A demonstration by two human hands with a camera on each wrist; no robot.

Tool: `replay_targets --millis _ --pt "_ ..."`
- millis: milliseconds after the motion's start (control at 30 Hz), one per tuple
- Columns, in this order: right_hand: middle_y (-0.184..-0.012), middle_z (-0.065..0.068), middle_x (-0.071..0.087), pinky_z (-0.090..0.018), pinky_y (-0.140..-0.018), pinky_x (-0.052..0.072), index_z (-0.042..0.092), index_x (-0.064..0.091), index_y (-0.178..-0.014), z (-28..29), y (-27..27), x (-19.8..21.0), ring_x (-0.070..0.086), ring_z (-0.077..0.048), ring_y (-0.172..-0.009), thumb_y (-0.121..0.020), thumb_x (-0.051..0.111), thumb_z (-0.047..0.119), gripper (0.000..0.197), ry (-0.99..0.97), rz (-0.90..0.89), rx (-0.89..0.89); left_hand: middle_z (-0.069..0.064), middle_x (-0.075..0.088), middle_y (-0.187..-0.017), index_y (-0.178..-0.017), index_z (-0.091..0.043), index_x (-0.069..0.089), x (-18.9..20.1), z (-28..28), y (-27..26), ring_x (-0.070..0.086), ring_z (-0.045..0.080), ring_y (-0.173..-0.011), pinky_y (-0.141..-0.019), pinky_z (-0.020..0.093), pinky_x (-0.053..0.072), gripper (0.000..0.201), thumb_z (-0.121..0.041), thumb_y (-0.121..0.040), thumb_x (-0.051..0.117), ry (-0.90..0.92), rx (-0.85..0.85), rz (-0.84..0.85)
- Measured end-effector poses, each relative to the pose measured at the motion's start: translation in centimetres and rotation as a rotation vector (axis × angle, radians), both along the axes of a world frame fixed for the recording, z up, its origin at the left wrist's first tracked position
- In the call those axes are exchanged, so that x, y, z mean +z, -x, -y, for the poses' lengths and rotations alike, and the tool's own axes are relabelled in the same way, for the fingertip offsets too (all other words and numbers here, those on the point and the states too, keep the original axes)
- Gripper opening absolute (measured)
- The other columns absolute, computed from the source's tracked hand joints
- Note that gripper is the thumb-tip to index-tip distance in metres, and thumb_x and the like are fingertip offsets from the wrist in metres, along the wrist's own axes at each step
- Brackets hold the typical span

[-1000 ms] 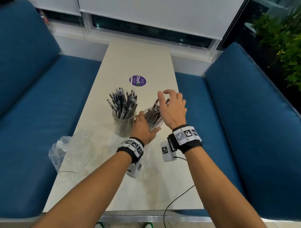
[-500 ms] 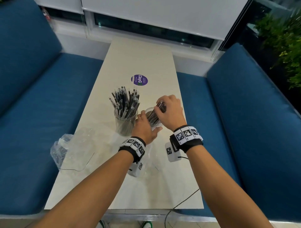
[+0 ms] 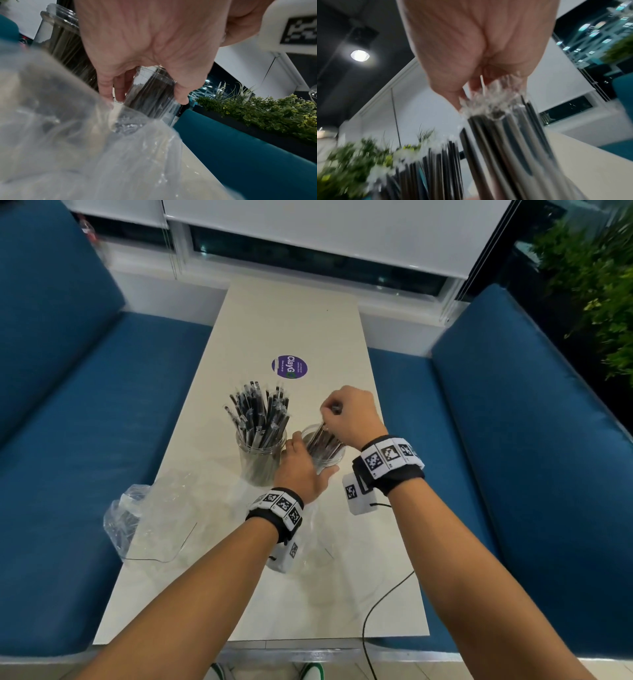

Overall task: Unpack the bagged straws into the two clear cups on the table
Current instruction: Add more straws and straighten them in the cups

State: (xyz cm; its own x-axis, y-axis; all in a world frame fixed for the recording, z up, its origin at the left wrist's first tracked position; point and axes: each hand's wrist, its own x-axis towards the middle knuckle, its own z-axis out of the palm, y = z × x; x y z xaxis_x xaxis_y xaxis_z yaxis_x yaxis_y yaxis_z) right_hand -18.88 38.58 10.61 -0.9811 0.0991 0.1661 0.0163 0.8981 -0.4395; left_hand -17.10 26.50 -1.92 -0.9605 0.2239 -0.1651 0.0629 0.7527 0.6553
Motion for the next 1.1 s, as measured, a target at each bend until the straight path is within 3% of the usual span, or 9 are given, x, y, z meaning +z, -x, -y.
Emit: replay_targets --millis 100,233,333,433,567,700,867,933,1100 --pt "-0.104 -0.008 0.075 -0.008 -0.074 0.039 0.007 0.079 -0.097 -0.7 -0.4 0.5 0.065 -0.018 -0.088 -0.100 0.063 0.018 0.020 0.105 -0.143 -0.133 0.026 0.027 -0.169 -0.167 0.002 0.004 0.1 0.1 -0.1 0.039 0.040 -0.153 -0.118 0.048 0.042 0.117 -0.058 -0.093 0.072 0.013 -0.001 -0.024" --pt "-0.105 -0.005 0.071 -0.047 -0.100 0.036 0.014 0.071 -0.091 -0.6 -1.0 -0.5 0.064 -0.030 -0.101 -0.110 0.043 0.042 0.044 -0.059 0.138 -0.108 0.026 0.020 -0.172 -0.167 0.002 -0.001 0.4 0.0 -0.1 0.031 0.039 -0.158 -0.123 0.048 0.037 0.118 -0.061 -0.095 0.068 0.045 -0.017 0.004" --pt "-0.133 -0.005 0.069 -0.048 -0.111 0.036 0.018 0.070 -0.128 -1.7 -1.5 0.9 0.059 -0.029 -0.126 -0.112 0.035 0.044 0.046 0.170 0.087 -0.136 0.024 0.018 -0.174 -0.167 0.001 0.000 0.8 0.0 -0.3 0.029 0.038 -0.159 -0.124 0.049 0.035 0.117 -0.059 -0.095 0.070 0.024 -0.011 0.010" --pt "-0.141 0.000 0.065 -0.042 -0.115 0.040 0.024 0.064 -0.139 -2.4 -2.3 1.5 0.055 -0.020 -0.132 -0.107 0.045 0.040 0.040 0.326 -0.080 -0.037 0.025 0.018 -0.174 -0.168 0.002 0.000 0.8 0.1 -0.4 0.028 0.038 -0.159 -0.124 0.048 0.034 0.117 -0.058 -0.095 0.070 0.026 -0.008 0.007" --pt "-0.141 0.003 0.060 -0.050 -0.116 0.031 0.043 0.057 -0.139 -1.4 -2.3 0.5 0.051 -0.019 -0.134 -0.090 0.065 0.064 0.054 -0.142 0.033 0.288 0.027 0.029 -0.168 -0.166 0.001 0.008 -0.2 0.0 0.0 0.037 0.042 -0.153 -0.120 0.053 0.042 0.114 -0.066 -0.093 0.067 0.049 -0.004 -0.022" --pt "-0.114 0.001 0.072 -0.047 -0.107 0.042 0.026 0.073 -0.118 0.5 -1.0 -0.2 0.065 -0.023 -0.107 -0.099 0.065 0.034 0.022 -0.371 0.112 0.396 0.028 0.031 -0.165 -0.165 0.003 0.009 -0.2 0.0 0.0 0.039 0.041 -0.151 -0.119 0.050 0.043 0.117 -0.061 -0.091 0.073 0.011 0.004 -0.018" --pt "-0.101 -0.008 0.078 -0.034 -0.092 0.054 0.007 0.081 -0.101 -0.8 -1.2 0.1 0.071 -0.028 -0.096 -0.096 0.069 0.007 0.014 -0.061 -0.110 0.240 0.027 0.025 -0.170 -0.167 0.003 0.003 0.1 0.0 -0.2 0.034 0.040 -0.155 -0.122 0.049 0.038 0.118 -0.060 -0.094 0.071 0.027 -0.001 -0.033" --pt "-0.098 -0.006 0.079 -0.042 -0.097 0.055 0.008 0.082 -0.098 -1.2 -2.0 0.1 0.072 -0.027 -0.094 -0.093 0.072 0.006 0.011 0.028 -0.234 0.198 0.026 0.024 -0.170 -0.167 0.003 0.003 0.3 0.0 -0.4 0.031 0.040 -0.156 -0.122 0.048 0.036 0.117 -0.060 -0.094 0.070 0.030 0.000 -0.031" --pt "-0.119 0.010 0.077 -0.057 -0.130 0.007 0.023 0.081 -0.108 -1.0 -4.2 -1.9 0.059 -0.016 -0.129 -0.105 0.056 0.031 0.026 -0.322 -0.128 0.291 0.026 0.022 -0.171 -0.166 0.003 0.003 -0.1 0.0 -0.2 0.032 0.042 -0.156 -0.123 0.050 0.036 0.118 -0.056 -0.092 0.074 -0.005 -0.013 -0.013"
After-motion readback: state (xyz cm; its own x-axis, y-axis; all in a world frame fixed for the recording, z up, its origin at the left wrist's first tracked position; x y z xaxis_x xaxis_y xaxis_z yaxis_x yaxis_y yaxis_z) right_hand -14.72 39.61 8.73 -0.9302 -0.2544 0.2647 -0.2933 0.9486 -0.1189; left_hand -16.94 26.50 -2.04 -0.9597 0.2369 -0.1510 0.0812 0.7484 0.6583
